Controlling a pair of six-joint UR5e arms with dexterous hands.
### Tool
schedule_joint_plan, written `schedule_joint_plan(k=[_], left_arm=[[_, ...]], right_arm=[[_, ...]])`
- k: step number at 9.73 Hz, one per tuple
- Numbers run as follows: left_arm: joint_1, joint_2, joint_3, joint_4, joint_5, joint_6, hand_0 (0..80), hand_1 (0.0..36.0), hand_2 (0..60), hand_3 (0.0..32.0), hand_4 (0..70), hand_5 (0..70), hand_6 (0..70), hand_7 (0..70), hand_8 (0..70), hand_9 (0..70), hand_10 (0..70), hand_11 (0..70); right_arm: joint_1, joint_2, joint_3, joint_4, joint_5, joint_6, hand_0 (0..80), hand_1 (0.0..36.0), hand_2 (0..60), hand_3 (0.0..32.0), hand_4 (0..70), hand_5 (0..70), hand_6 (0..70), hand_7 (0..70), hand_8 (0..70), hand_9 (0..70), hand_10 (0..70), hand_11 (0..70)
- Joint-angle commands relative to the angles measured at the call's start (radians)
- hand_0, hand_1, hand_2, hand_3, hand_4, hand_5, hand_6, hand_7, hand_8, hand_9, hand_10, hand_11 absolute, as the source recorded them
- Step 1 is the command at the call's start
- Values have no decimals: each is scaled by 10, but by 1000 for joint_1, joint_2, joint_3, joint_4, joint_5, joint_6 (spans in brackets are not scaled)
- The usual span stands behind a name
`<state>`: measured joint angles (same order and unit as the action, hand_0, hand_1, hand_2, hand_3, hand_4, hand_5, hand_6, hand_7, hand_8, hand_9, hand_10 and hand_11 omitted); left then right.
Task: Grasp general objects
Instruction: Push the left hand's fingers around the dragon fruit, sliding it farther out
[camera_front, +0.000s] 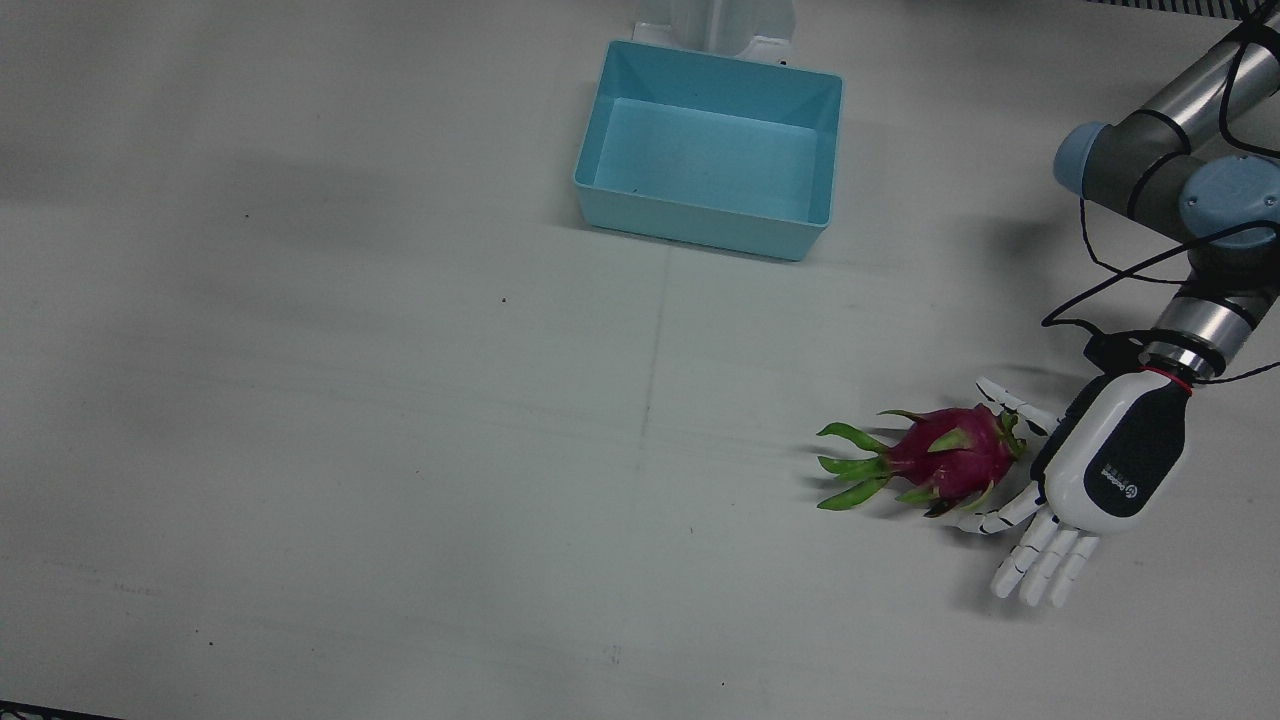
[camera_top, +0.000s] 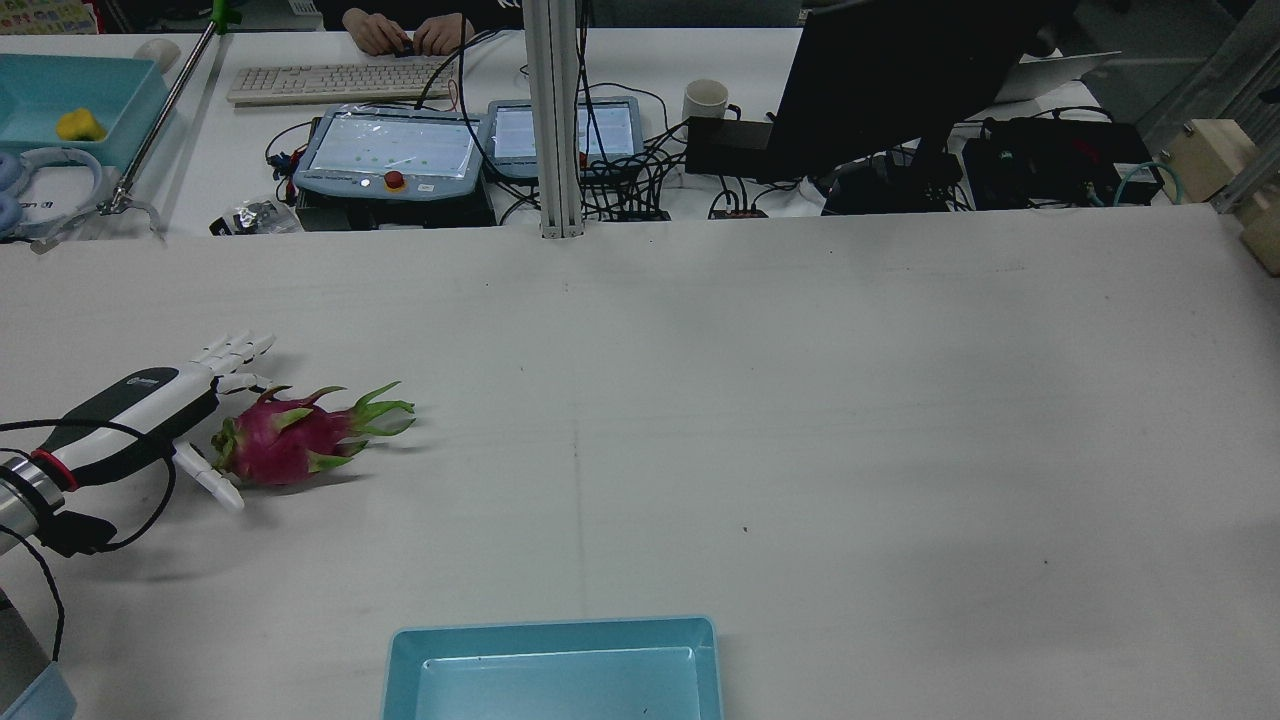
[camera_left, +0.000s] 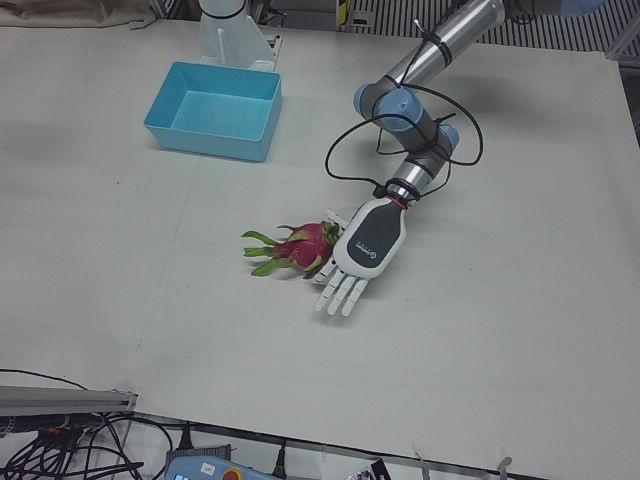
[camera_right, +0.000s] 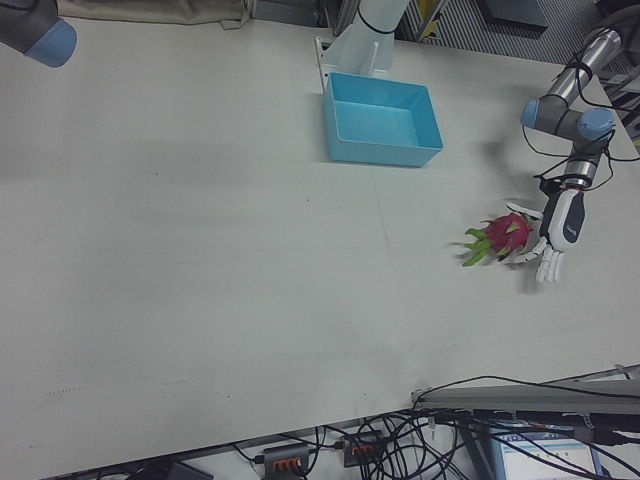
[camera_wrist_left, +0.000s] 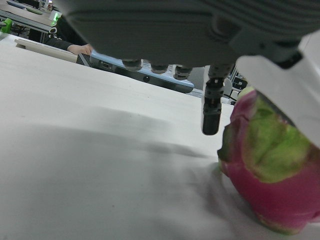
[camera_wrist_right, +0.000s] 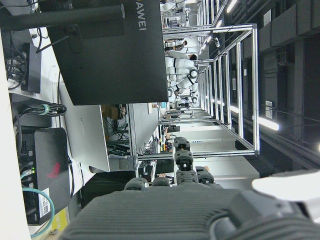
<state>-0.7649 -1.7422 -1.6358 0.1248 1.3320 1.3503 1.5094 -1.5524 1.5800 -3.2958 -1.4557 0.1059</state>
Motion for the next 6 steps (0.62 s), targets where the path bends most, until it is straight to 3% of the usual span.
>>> schedule_joint_plan(k=[1,4,6], left_arm=[[1,0,4,-13,-1,1,508,144,13,0,248,341,0,68,9,0,0,0],[1,1,5,-31,1,0,502,120,12,0,421,500,13,95,9,5,0,0],[1,1,4,-39,3,-2,502,101,0,0,576,572,37,114,6,8,0,0]], right_arm=[[0,0,0,1,0,0,0,0,0,0,0,0,0,0,0,0,0,0],[0,0,0,-1,0,0,0,0,0,0,0,0,0,0,0,0,0,0],[0,0,0,-1,0,0,0,0,0,0,0,0,0,0,0,0,0,0]])
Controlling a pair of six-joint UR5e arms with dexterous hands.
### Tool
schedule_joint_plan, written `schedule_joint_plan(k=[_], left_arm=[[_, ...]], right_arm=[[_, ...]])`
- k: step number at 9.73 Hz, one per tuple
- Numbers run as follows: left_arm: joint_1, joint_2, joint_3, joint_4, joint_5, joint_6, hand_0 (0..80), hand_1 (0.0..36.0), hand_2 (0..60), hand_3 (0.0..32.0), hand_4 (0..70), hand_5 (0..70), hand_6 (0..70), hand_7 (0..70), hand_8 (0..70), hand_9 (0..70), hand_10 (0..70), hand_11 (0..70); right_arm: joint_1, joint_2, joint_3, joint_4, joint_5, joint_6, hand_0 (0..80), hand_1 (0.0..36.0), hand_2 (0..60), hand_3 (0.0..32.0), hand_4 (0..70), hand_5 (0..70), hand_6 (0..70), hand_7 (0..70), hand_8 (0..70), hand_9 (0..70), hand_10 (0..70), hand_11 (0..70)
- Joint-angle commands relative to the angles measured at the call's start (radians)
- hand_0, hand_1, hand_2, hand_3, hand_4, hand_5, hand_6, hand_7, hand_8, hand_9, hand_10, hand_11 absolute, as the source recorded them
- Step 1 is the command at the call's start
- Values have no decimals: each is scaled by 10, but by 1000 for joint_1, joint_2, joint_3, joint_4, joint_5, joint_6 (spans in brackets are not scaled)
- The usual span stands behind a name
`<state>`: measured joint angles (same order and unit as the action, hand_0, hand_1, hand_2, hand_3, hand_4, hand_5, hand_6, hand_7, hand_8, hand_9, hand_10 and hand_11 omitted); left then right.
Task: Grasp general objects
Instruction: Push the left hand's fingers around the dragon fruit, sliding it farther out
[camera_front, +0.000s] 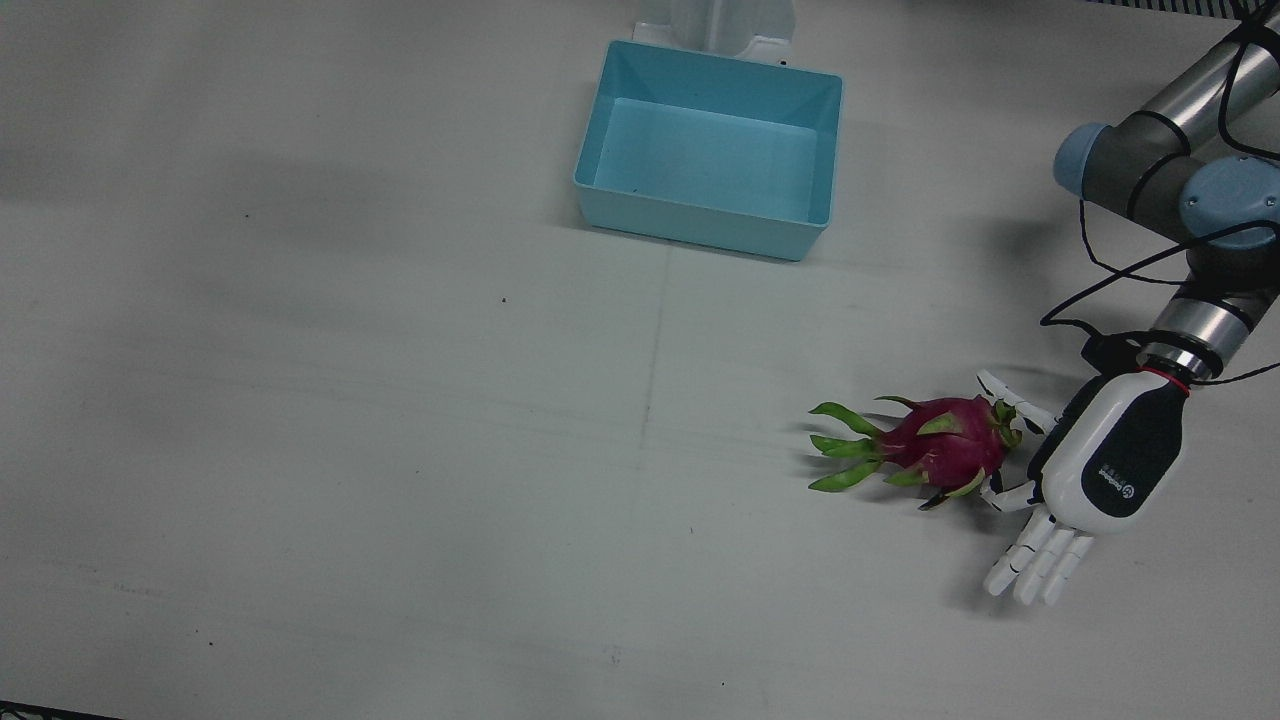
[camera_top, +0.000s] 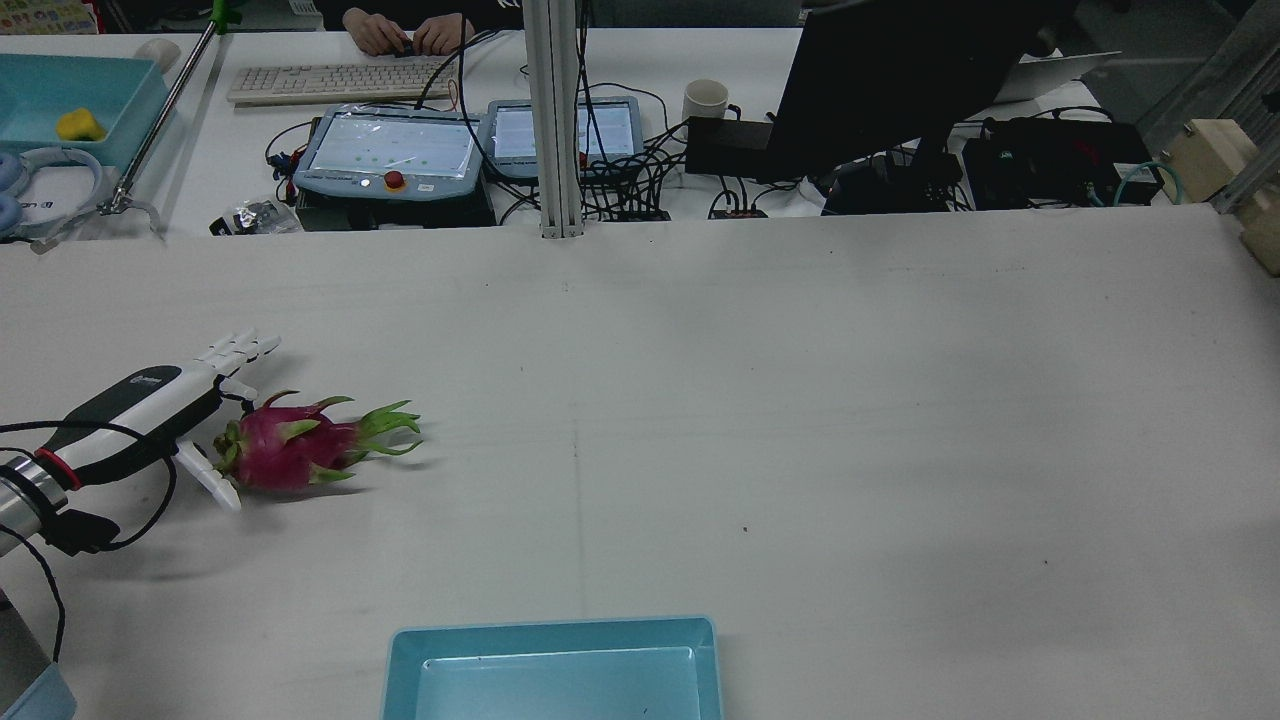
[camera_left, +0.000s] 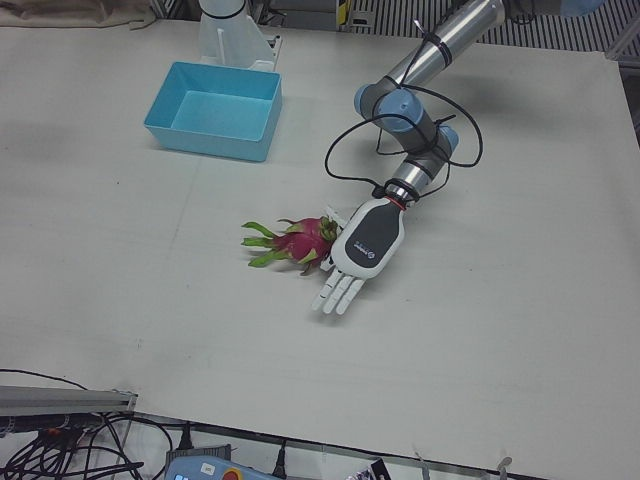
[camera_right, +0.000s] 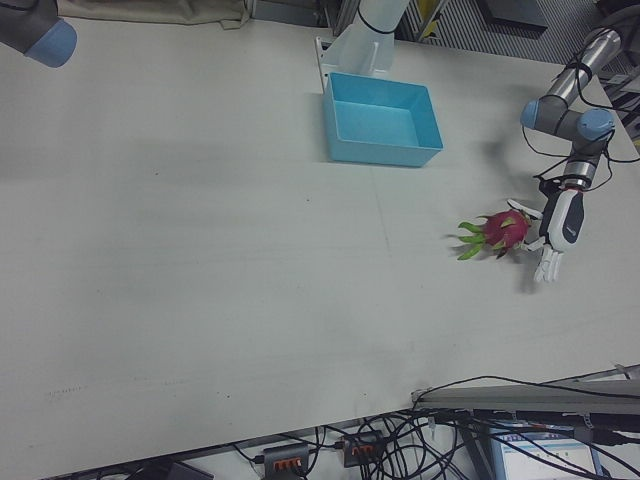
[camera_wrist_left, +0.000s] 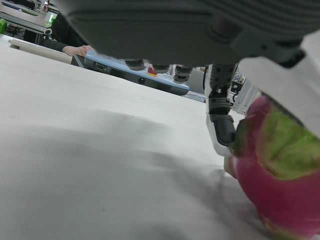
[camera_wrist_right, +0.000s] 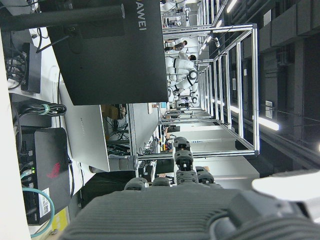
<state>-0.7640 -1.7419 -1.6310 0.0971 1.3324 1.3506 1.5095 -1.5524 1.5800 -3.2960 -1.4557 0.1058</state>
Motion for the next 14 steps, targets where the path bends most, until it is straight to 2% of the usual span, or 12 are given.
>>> schedule_joint_plan(k=[1,2,3,5,7,8,9,10,11,12,13,14], left_arm=[[0,1,-1,-13,4,-5,507,115,43,0,631,565,44,118,1,9,0,0],[0,1,-6,-14,11,-11,499,196,396,0,658,547,48,120,1,10,0,0],[0,1,-15,-11,17,-13,480,287,600,0,677,542,49,125,0,11,0,0],[0,-7,-15,-10,66,-43,464,360,600,0,700,556,53,146,0,15,1,7],[-3,-14,-21,18,70,-47,461,353,600,0,700,561,67,166,3,19,4,12],[-3,-13,-42,50,70,-45,471,289,600,0,700,531,56,153,1,16,0,0],[-1,-14,-65,76,79,-47,485,153,253,0,529,446,32,124,0,10,0,0],[-1,-18,-79,96,103,-47,487,125,60,0,326,351,15,112,0,8,0,0],[-1,-30,-88,130,113,-48,472,73,0,0,98,175,0,84,0,2,0,0],[-3,-77,-90,201,113,-53,465,53,0,0,2,81,0,68,0,0,0,0],[-3,-124,-92,263,113,-53,463,40,0,0,0,40,0,53,0,0,0,0],[-3,-171,-90,315,113,-53,458,26,0,52,0,14,0,34,0,0,0,0]], right_arm=[[0,0,0,-1,0,0,0,0,0,0,0,0,0,0,0,0,0,0],[0,0,0,-1,0,0,0,0,0,0,0,0,0,0,0,0,0,0],[0,0,0,-1,0,0,0,0,0,0,0,0,0,0,0,0,0,0],[0,0,0,-1,0,0,0,0,0,0,0,0,0,0,0,0,0,0],[0,0,0,-1,2,-2,0,0,0,0,0,0,0,0,0,0,0,0],[0,0,0,-1,0,-2,0,0,0,0,0,0,0,0,0,0,0,0],[0,0,0,-1,0,-2,0,0,0,0,0,0,0,0,0,0,0,0],[0,0,0,1,0,-2,0,0,0,0,0,0,0,0,0,0,0,0],[0,0,0,-1,0,-2,0,0,0,0,0,0,0,0,0,0,0,0],[0,0,0,-1,0,-2,0,0,0,0,0,0,0,0,0,0,0,0],[0,0,0,-1,0,-2,0,0,0,0,0,0,0,0,0,0,0,0],[0,0,0,-1,0,-2,0,0,0,0,0,0,0,0,0,0,0,0]])
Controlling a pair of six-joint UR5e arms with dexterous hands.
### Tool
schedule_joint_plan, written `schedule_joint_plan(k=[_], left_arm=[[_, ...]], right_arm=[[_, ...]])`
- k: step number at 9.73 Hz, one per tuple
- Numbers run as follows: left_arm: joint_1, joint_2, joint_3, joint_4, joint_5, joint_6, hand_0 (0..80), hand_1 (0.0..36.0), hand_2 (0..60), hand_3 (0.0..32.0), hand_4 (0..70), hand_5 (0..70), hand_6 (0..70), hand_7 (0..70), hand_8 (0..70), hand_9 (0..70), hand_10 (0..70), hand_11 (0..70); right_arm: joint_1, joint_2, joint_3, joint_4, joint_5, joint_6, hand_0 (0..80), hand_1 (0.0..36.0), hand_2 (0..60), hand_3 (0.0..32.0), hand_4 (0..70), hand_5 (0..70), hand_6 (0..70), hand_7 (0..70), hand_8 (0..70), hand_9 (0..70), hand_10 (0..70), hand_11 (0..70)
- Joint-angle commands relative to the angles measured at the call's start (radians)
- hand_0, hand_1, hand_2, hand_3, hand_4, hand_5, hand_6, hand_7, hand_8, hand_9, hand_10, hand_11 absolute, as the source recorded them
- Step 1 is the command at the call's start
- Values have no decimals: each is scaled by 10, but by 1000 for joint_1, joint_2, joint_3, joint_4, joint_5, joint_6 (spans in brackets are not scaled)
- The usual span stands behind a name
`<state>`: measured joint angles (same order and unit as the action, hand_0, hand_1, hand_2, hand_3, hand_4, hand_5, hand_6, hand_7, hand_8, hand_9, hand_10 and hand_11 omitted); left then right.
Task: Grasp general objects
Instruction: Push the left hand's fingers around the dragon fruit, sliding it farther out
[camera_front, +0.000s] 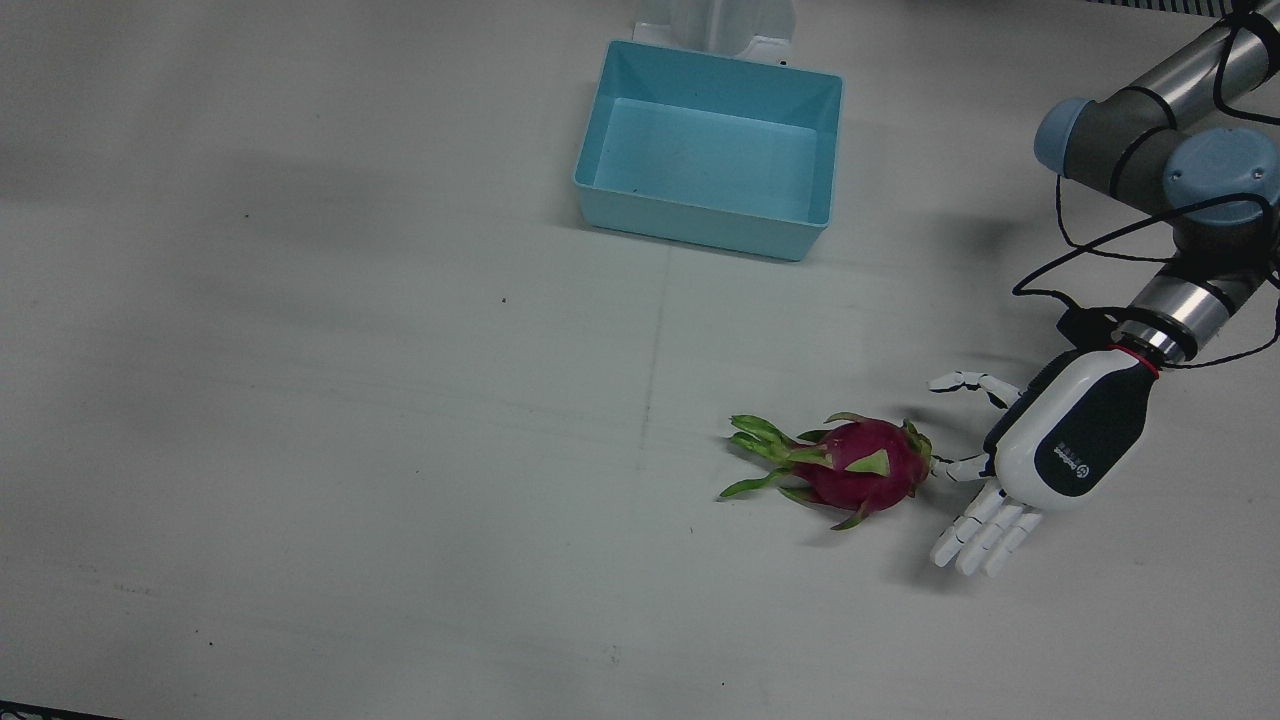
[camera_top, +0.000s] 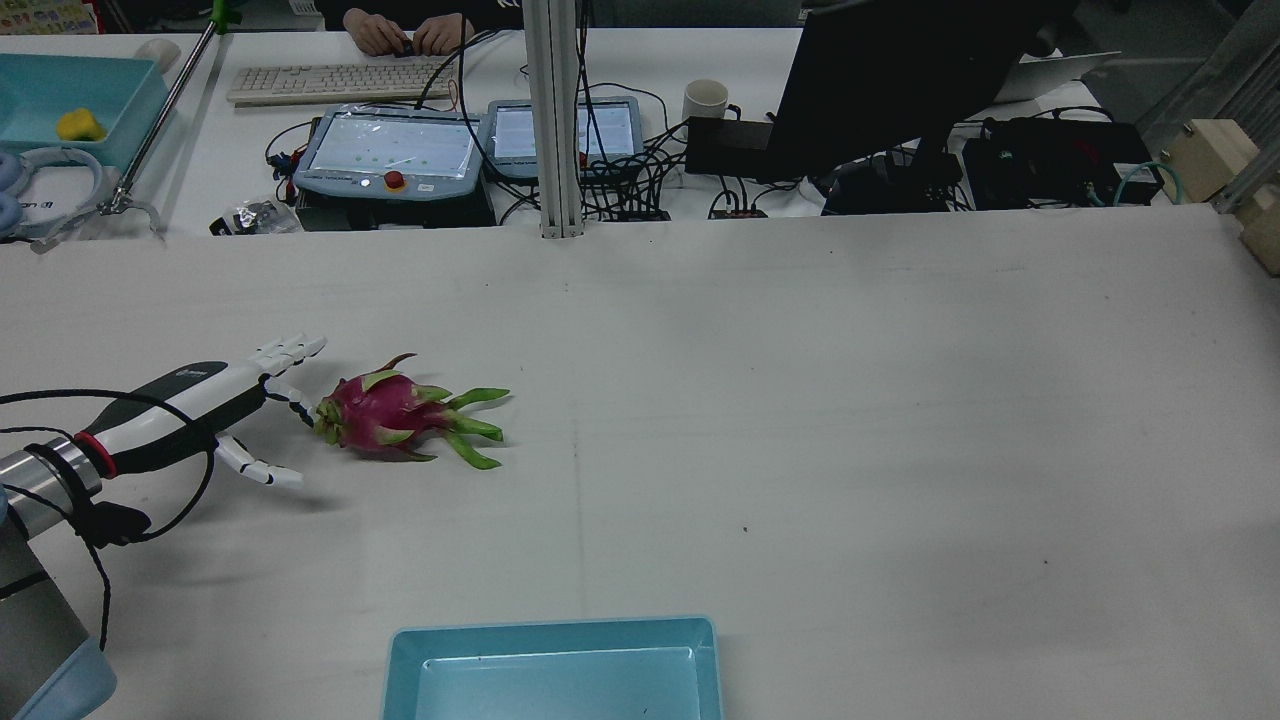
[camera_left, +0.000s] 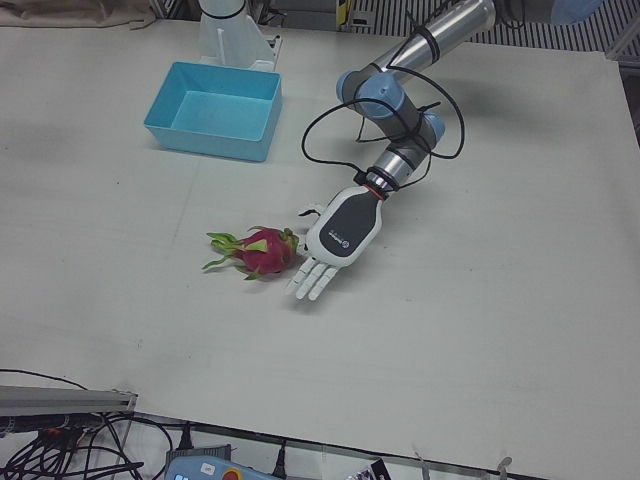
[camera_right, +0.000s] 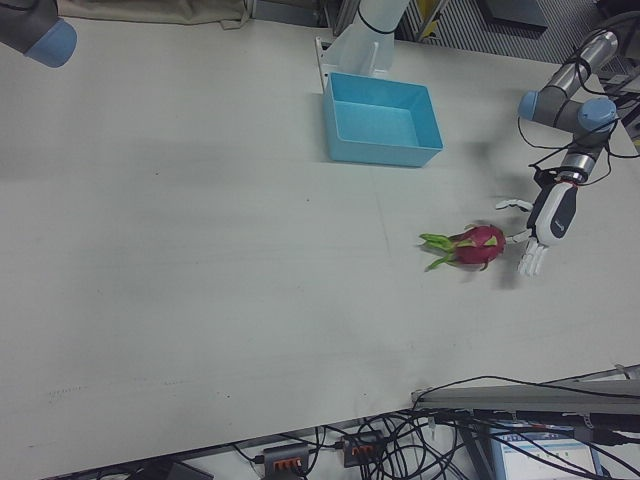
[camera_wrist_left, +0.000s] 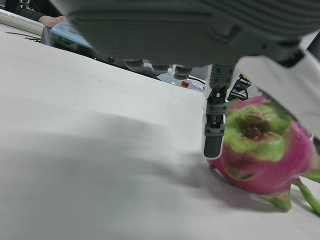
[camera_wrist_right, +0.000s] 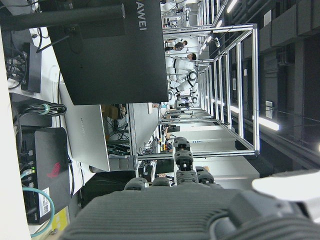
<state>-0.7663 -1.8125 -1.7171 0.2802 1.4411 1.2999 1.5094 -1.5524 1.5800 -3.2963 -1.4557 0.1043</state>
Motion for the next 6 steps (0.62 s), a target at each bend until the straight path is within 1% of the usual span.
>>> schedule_joint_plan(k=[1,2,3,4,5,6], left_arm=[[-1,-125,-4,154,4,-2,456,19,0,52,0,5,0,25,0,0,0,0],[-1,-139,-1,160,4,-2,453,15,0,70,0,1,0,18,0,0,0,0],[-1,-151,4,163,4,-2,449,10,0,62,0,1,0,16,0,0,0,0],[-1,-177,2,186,4,-2,446,7,0,80,0,0,0,20,0,0,0,0],[1,-214,7,207,2,1,447,7,0,112,0,0,0,26,0,0,0,0],[4,-238,13,215,-1,8,451,11,0,116,0,0,0,30,0,0,0,0]], right_arm=[[0,0,0,0,2,0,0,0,0,0,0,0,0,0,0,0,0,0],[0,0,0,0,0,0,0,0,0,0,0,0,0,0,0,0,0,0],[0,0,0,0,0,0,0,0,0,0,0,0,0,0,0,0,0,0],[0,0,2,0,0,0,0,0,0,0,0,0,0,0,0,0,0,0],[0,0,2,0,0,0,0,0,0,0,0,0,0,0,0,0,0,0],[0,0,2,0,0,0,0,0,0,0,0,0,0,0,0,0,0,0]])
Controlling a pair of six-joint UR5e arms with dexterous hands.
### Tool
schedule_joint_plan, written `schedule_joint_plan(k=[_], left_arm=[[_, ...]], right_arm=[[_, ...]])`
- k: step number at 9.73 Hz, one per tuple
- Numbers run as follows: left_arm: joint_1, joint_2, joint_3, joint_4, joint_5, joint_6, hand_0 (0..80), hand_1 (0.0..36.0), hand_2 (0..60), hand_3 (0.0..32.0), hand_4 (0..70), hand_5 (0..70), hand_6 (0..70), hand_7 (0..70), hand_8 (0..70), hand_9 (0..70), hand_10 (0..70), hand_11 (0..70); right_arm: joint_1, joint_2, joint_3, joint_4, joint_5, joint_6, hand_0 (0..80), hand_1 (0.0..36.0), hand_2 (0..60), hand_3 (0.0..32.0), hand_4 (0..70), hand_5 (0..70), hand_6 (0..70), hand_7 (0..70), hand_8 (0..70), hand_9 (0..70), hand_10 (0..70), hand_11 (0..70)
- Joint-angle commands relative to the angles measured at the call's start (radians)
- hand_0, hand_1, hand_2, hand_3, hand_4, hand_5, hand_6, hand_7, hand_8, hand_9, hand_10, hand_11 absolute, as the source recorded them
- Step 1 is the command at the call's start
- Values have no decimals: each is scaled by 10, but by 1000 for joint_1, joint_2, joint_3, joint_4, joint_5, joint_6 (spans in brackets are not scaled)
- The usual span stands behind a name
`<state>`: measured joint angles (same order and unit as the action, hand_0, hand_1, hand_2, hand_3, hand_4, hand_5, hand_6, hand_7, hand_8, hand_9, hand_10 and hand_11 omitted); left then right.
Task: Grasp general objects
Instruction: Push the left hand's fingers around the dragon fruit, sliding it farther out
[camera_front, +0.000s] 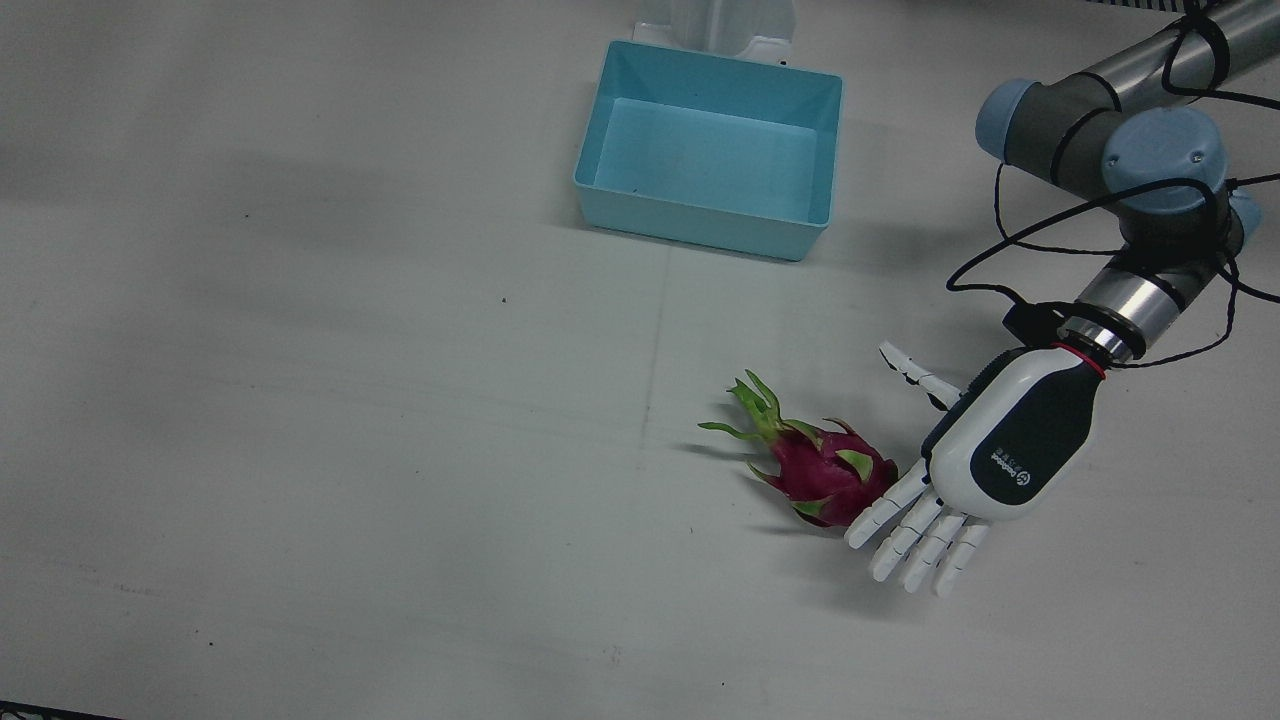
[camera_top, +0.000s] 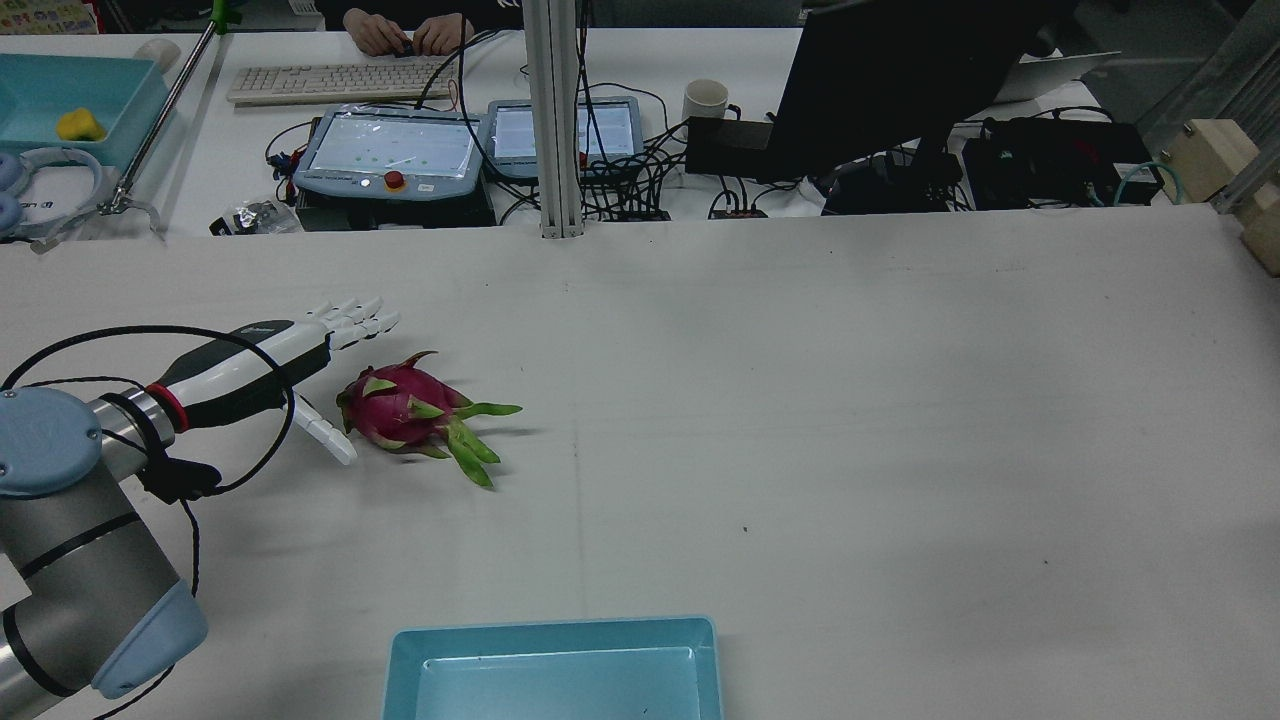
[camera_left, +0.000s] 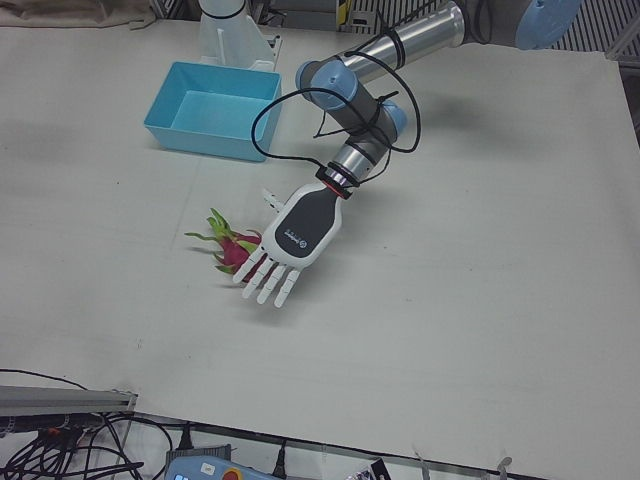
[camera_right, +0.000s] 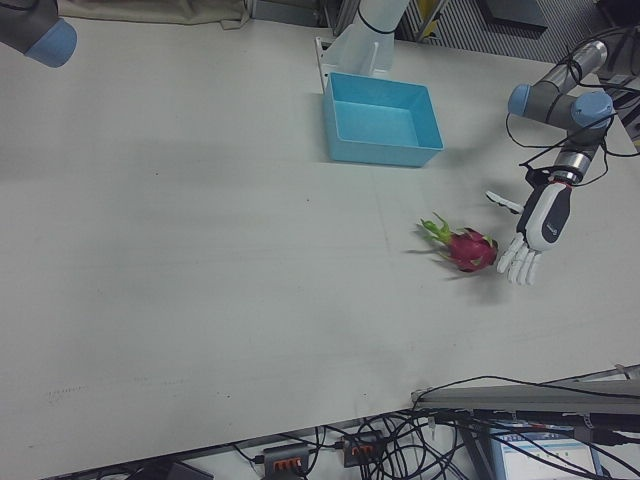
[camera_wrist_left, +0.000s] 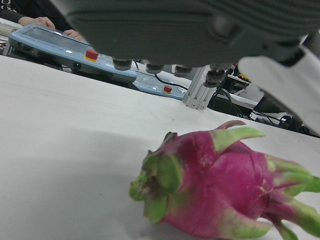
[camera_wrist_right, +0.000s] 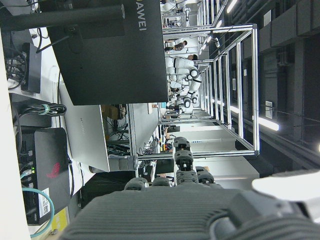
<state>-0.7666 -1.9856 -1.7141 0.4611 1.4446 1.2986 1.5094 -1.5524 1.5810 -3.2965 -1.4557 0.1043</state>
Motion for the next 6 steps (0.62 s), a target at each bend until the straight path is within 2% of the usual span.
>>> schedule_joint_plan(k=[1,2,4,5,6], left_arm=[[6,-73,16,25,-13,11,456,16,0,134,0,0,0,34,0,0,0,0],[42,-78,21,22,-18,30,461,30,0,190,0,0,0,46,0,0,0,0],[78,-75,48,-17,-76,94,475,77,0,236,0,6,0,57,0,0,0,0],[90,-78,59,-33,-84,102,476,84,0,288,0,0,0,48,0,0,0,0],[93,-82,60,-33,-84,102,476,84,0,320,0,0,0,36,0,0,0,0]], right_arm=[[0,0,1,0,0,0,0,0,0,0,0,0,0,0,0,0,0,0],[0,0,1,0,0,0,0,0,0,0,0,0,0,0,0,0,0,0],[0,0,1,0,0,0,0,0,0,0,0,0,0,0,0,0,0,0],[0,0,1,0,0,0,0,0,0,0,0,0,0,0,0,0,0,0],[0,0,1,0,0,0,0,0,0,0,0,0,0,0,0,0,0,0]])
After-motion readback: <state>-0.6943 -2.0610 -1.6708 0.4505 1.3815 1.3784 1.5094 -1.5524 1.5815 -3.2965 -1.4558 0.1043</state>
